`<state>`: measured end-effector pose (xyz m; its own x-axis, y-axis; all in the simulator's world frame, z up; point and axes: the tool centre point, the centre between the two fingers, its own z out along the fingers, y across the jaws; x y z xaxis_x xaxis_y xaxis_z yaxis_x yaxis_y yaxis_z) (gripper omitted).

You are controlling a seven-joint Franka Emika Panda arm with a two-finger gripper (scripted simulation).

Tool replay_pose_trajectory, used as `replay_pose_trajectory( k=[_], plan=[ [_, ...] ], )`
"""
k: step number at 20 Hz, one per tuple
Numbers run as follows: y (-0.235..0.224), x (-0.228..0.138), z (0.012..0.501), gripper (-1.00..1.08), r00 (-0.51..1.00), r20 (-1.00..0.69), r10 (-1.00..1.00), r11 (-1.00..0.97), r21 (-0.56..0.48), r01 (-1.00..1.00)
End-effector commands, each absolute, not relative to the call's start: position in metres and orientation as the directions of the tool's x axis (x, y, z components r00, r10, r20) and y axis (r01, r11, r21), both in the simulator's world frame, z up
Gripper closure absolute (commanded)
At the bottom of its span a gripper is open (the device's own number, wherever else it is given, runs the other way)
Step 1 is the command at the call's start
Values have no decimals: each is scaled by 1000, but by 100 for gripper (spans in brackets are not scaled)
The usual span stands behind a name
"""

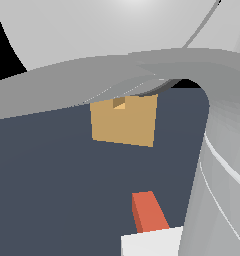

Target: Insert the peg into the horizontal hole in a box.

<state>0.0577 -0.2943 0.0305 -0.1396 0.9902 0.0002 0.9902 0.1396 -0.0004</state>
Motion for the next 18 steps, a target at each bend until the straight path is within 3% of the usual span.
replay_pose_trajectory(
  k=[1, 6, 7, 18],
  plan=[
    [-295, 58, 21, -92, -141, 0, 990, 141, 0, 990],
    [-295, 59, 17, -92, -141, 0, 990, 141, 0, 990],
    [-295, 59, 17, 108, -141, 0, 990, 141, 0, 990],
    [-295, 59, 17, 108, -141, 1, 990, 141, 0, 990]
  ],
)
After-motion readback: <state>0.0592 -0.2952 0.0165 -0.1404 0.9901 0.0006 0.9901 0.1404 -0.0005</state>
